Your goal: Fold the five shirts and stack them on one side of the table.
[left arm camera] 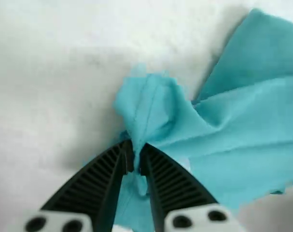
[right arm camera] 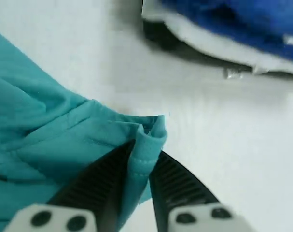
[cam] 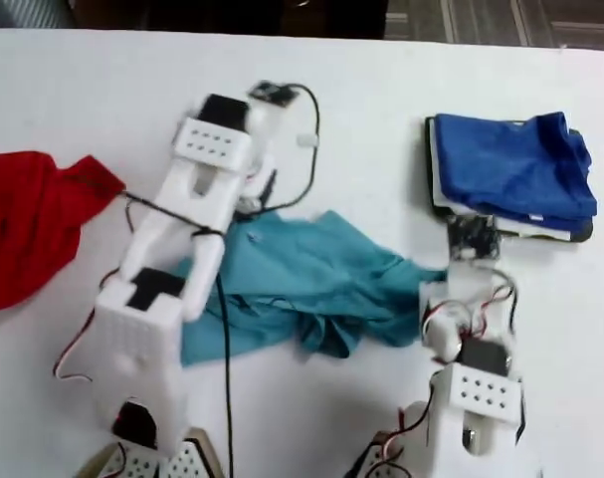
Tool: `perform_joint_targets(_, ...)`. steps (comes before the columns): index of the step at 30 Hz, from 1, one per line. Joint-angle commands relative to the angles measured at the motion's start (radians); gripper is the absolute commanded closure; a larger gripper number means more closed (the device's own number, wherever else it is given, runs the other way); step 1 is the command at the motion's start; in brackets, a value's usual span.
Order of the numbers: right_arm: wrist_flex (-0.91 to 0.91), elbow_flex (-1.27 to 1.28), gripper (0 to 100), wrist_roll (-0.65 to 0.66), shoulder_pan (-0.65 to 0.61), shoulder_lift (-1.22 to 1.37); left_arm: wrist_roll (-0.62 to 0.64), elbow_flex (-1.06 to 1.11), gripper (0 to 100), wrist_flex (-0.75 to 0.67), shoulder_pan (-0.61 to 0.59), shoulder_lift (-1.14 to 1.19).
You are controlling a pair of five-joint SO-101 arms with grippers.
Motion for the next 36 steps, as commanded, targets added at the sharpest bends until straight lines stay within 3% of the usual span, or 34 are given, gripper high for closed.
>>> perform_joint_targets(1, 0.125, -0.325, 97.9, -0.021, -0.042, 0.084, -0.057, -0.044, 97, 0.017, -0.044, -0.187)
perform_joint_targets(7, 0.216, -0.740, 97.9, -0.029, -0.065, 0.401, -0.120, -0.054, 97, 0.014, -0.104, -0.341)
perform_joint_targets(12, 0.245, -0.996, 97.9, -0.031, -0.067, 0.584, -0.120, -0.186, 97, 0.009, -0.153, -0.347)
perform_joint_targets(18, 0.266, -1.274, 97.9, -0.031, -0.067, 0.688, -0.120, -0.371, 97, 0.009, -0.158, -0.347)
perform_joint_targets(36, 0.559, -2.209, 97.9, -0.021, -0.151, 0.929, -0.120, -0.776, 97, 0.014, -0.195, -0.354)
